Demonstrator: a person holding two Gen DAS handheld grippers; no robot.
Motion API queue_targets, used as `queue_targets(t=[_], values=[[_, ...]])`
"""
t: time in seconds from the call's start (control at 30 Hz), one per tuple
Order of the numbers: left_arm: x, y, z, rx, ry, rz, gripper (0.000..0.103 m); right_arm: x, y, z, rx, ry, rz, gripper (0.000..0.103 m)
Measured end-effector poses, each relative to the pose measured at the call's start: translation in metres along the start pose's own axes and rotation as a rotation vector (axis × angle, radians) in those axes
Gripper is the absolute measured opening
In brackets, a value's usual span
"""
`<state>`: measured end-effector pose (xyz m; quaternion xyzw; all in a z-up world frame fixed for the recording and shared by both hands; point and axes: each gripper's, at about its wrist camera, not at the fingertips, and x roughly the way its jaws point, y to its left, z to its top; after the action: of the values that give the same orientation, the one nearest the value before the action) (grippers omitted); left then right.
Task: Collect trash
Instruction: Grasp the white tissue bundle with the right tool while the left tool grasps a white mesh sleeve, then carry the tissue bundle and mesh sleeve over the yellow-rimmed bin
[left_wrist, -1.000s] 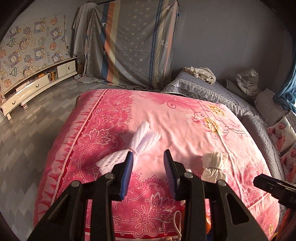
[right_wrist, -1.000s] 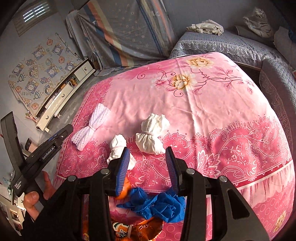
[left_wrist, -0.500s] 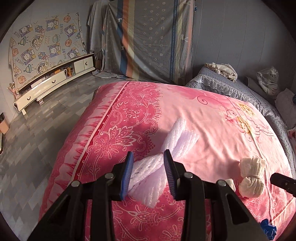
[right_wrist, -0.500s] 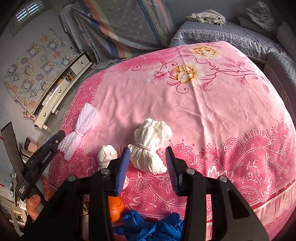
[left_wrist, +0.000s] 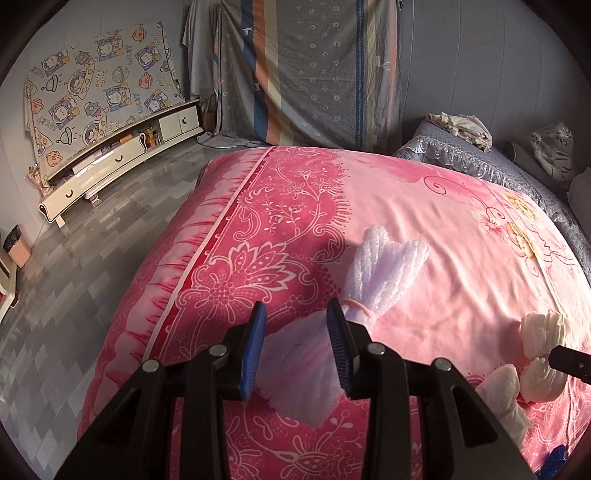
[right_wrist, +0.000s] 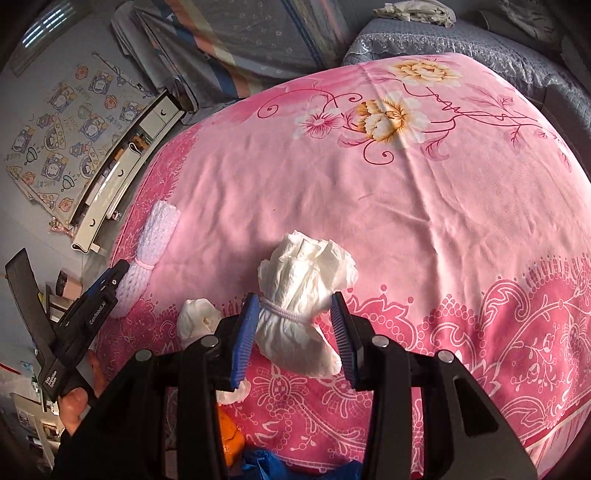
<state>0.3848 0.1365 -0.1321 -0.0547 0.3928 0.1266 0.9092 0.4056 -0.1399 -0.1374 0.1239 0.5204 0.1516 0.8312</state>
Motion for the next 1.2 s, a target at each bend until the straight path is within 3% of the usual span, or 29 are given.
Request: queue_targets(t=[0.47, 0.7, 0.83, 1.2], values=[[0.014, -0.011, -0.003, 0.061, 0.015, 0.011, 0.031, 0.017, 0.012, -0.002, -0.038, 0.026, -0.028, 0.037], [0.013, -0.021, -0.006, 0.109, -0.001, 0.020, 0.012, 0.021, 0.020, -0.006, -0.062, 0.035, -0.053, 0.032], [0.012, -0.018, -0.005, 0.093, -0.007, 0.011, 0.005, 0.016, 0.023, -0.008, -0.073, 0.021, -0.053, 0.028], [-0.016, -0.003, 0.001, 0.000, -0.041, -0.027, 0.003, -0.027, 0.023, -0.010, -0.070, -0.057, -0.032, 0.026]])
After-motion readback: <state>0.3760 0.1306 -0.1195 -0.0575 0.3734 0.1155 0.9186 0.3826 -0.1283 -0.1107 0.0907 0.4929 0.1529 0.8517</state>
